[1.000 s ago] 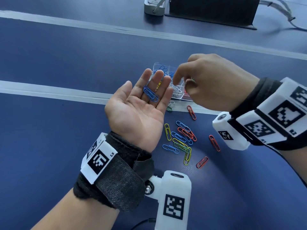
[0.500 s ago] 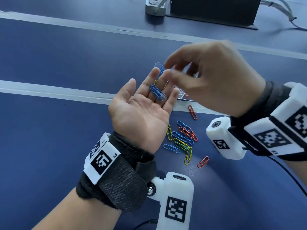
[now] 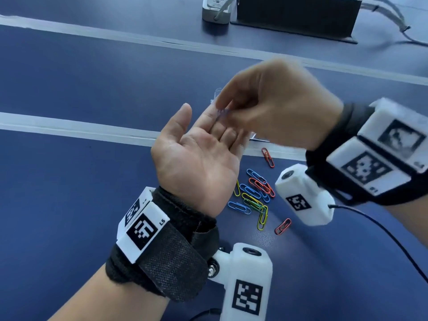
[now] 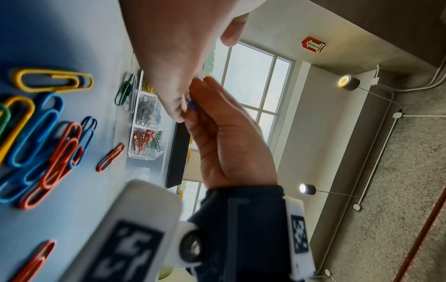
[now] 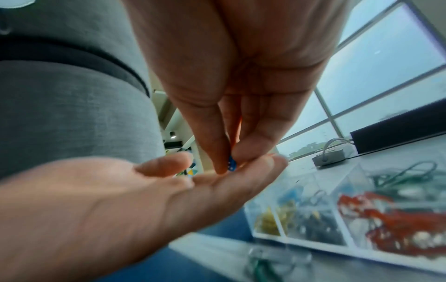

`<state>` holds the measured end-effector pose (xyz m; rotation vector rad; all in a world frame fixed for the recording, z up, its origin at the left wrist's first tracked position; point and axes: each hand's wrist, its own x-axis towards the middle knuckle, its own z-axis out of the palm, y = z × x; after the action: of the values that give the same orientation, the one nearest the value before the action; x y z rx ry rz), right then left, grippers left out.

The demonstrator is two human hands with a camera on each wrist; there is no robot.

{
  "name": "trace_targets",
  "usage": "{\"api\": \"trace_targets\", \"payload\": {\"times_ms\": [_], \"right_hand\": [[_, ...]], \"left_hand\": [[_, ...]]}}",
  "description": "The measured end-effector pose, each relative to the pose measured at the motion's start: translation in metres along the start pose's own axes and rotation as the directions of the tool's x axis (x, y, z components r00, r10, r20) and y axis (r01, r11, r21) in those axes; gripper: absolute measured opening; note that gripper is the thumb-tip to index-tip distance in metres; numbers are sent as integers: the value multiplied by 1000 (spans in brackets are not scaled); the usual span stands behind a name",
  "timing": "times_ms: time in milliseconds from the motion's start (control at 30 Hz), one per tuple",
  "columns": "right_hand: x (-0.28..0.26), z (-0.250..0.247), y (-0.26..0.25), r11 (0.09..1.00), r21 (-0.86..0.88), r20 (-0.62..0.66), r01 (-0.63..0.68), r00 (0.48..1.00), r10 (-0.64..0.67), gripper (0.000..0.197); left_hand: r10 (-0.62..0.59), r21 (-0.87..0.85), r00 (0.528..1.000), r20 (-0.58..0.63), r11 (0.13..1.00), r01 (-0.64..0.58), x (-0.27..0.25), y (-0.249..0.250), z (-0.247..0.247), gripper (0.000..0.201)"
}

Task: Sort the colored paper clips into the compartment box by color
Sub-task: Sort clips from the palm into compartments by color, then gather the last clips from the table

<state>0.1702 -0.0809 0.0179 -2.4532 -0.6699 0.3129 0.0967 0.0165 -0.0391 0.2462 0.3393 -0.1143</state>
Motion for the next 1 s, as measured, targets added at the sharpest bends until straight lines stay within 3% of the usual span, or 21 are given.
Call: {"api": "trace_targets", "payload": {"times_ms": [100, 333, 600, 733, 800, 900, 967, 1000], "right_hand": [[16, -20, 11, 996, -1, -55, -86, 995, 86, 17], [35, -23, 22, 958, -184, 23, -218, 974, 226, 14], [19, -31, 14, 978, -174, -50, -115, 993, 107, 18], [-21, -35, 10, 964, -266, 99, 28, 995, -1, 27], [-44, -30, 14, 947, -317, 204, 46, 979, 21, 29], [-61, -17, 25, 875, -463, 329, 144, 944, 19, 34], [-64, -9, 28, 842, -501, 397, 198, 918, 21, 31], [-66, -6, 28, 840, -499, 418, 212, 908, 19, 29]], "left_hand": [[43, 10, 998, -56, 999, -42, 3, 3, 0, 40], [85, 36, 989, -119, 996, -82, 3, 6, 2, 21], [63, 70, 996, -55, 996, -60, 1, 13, 6, 11], [122, 224, 991, 48, 966, -129, -11, 25, 18, 9], [164, 424, 974, 157, 879, -216, -19, 33, 29, 9], [109, 723, 942, 318, 615, -315, -28, 42, 47, 15], [-9, 891, 939, 344, 318, -323, -27, 45, 49, 19], [-71, 943, 943, 324, 106, -316, -24, 45, 47, 22]]}}
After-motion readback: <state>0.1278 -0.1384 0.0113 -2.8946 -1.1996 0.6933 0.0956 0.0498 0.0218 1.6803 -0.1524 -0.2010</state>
